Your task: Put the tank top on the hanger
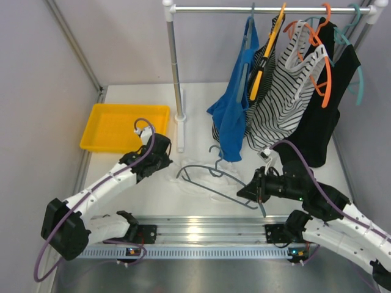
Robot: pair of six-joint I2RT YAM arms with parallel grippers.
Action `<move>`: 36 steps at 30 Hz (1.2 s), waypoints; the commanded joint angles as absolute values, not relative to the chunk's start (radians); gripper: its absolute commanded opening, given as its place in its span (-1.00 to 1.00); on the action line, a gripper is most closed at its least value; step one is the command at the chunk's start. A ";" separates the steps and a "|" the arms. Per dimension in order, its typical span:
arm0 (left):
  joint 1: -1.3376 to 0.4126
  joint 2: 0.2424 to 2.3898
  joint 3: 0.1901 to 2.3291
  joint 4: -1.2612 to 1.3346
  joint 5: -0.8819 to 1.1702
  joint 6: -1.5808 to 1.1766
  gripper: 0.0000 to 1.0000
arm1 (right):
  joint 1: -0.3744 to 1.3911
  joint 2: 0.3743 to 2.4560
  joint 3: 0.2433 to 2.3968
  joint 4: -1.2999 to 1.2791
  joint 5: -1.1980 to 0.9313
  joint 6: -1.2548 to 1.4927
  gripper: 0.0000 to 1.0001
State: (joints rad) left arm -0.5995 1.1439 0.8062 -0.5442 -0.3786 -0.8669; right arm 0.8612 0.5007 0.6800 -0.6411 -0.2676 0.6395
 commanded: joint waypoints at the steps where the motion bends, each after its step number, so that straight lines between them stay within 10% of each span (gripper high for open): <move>1: -0.595 1.132 0.845 -0.535 -0.357 -0.841 -1.00 | 0.854 0.508 0.667 -0.462 -0.238 0.660 -1.00; 36: -0.597 1.026 0.805 -0.571 -0.175 -0.841 -1.00 | 0.897 0.754 0.308 0.300 -0.245 0.706 -1.00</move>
